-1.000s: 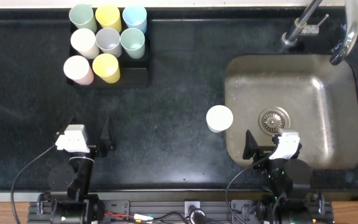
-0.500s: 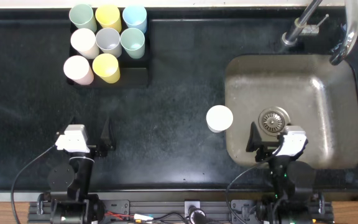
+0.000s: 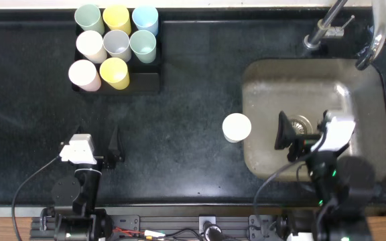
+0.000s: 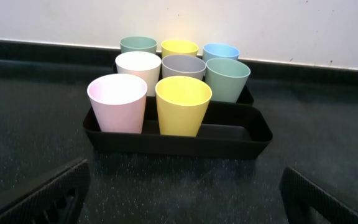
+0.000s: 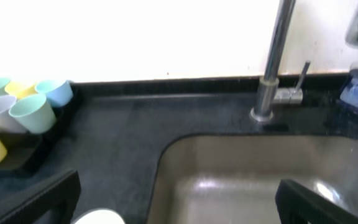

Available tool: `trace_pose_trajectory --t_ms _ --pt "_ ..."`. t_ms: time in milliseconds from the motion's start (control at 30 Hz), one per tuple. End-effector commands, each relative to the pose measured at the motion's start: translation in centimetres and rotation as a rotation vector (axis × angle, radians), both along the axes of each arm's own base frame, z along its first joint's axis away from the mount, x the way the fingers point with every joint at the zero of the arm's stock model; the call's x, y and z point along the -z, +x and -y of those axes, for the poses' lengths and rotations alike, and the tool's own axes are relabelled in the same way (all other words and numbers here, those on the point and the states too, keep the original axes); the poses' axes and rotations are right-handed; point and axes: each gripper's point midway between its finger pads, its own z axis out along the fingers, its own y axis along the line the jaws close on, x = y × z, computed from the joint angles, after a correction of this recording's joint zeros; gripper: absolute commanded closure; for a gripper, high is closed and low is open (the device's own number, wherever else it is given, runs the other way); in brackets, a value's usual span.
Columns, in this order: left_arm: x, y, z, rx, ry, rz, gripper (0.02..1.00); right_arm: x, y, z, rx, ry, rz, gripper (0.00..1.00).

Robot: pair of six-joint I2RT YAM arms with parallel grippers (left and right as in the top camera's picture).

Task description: Store Cups

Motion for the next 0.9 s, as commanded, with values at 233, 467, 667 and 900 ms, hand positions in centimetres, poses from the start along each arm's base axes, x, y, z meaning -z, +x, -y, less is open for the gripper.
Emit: trace_pose_trajectory --t_ms 233,467,667,900 --pt "-0.1 0.0 -0.1 -0.007 0.020 0.008 0.018 1.5 -0.2 -2.9 -0.116 -0.059 -0.515 0.003" --pt "-0.1 0.0 -0.1 -0.007 0.020 0.007 0.018 6.4 -0.8 -0.9 -0.122 -0.333 -0.800 0.003" --pt "-0.1 0.0 -0.1 -0.007 0.020 0.007 0.018 9.9 -0.3 -1.4 -0.162 -0.404 -0.967 0.003" --pt "-0.1 0.0 -0.1 -0.007 0.020 0.008 0.018 12.3 1.6 -4.3 -0.248 -0.446 -0.994 0.016"
